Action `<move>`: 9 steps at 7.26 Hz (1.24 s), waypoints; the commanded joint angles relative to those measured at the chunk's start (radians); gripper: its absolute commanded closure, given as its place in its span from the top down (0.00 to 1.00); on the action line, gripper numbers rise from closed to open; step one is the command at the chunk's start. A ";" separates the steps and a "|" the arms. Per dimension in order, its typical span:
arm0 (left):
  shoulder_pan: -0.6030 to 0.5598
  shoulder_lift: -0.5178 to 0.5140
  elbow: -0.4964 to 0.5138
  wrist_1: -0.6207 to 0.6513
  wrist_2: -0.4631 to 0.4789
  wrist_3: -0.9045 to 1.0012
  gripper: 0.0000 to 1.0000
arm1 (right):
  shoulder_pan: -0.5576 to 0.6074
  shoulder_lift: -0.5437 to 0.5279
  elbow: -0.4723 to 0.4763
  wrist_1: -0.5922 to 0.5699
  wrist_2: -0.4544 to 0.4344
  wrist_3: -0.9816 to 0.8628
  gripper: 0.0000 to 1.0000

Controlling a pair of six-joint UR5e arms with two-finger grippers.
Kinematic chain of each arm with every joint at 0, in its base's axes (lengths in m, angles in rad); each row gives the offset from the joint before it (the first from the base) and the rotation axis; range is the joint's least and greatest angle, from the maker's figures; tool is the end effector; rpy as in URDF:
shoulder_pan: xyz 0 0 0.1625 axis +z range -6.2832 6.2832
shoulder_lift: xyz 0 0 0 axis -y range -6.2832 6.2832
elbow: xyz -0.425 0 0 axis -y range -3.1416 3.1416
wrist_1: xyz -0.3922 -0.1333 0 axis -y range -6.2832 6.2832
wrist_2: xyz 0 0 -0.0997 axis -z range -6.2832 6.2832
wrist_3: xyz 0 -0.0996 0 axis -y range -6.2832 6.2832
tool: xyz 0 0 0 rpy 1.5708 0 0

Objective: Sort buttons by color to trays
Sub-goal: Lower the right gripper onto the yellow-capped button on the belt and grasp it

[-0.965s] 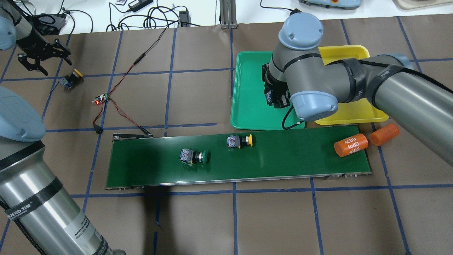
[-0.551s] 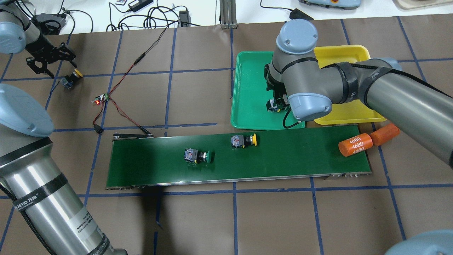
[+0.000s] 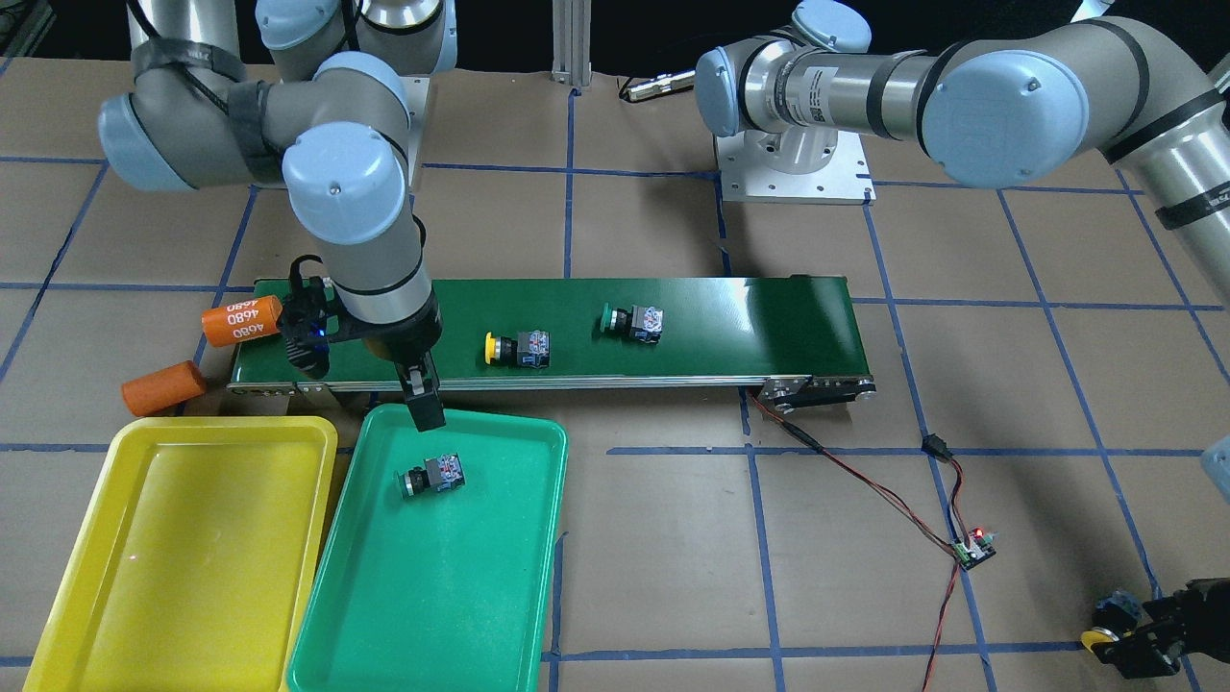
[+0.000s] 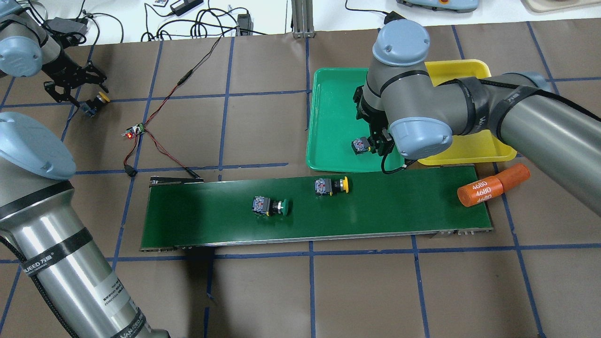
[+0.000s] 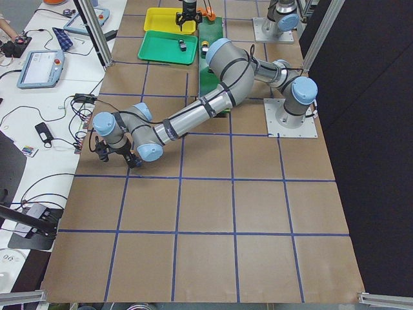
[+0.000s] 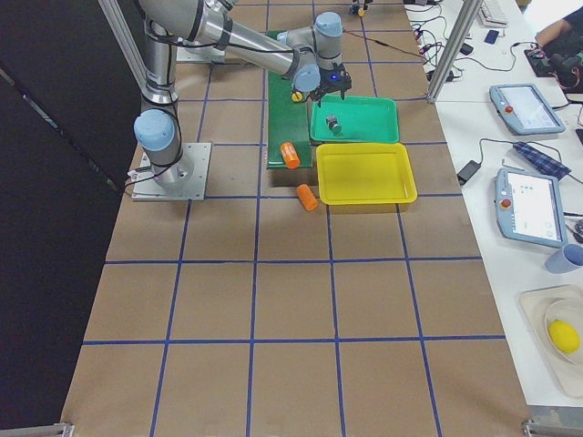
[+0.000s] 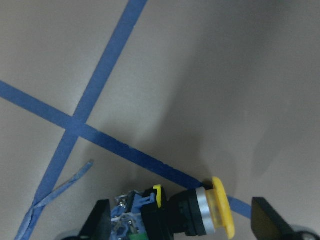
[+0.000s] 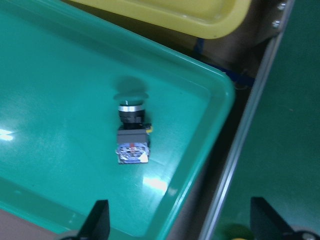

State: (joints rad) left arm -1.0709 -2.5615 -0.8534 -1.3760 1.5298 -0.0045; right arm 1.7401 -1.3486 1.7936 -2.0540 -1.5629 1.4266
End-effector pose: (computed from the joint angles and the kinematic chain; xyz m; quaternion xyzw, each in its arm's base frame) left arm 0.2747 -0.7896 0.1826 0.2501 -0.9672 -0.0330 0.0295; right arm 0.2250 -0.5206 0.3125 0.5879 0.8087 -0.0105 0.0164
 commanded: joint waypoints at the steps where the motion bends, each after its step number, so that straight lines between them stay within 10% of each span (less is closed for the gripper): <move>1: 0.003 -0.005 -0.009 -0.009 0.000 0.008 0.94 | 0.012 -0.038 0.019 0.095 0.047 0.005 1.00; 9: 0.002 -0.003 0.011 -0.051 0.009 0.008 1.00 | 0.041 -0.014 0.153 0.034 0.130 0.023 1.00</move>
State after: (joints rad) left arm -1.0694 -2.5607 -0.8427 -1.4294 1.5394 0.0031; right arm 1.7740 -1.3698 1.9286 -2.0176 -1.4279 1.4524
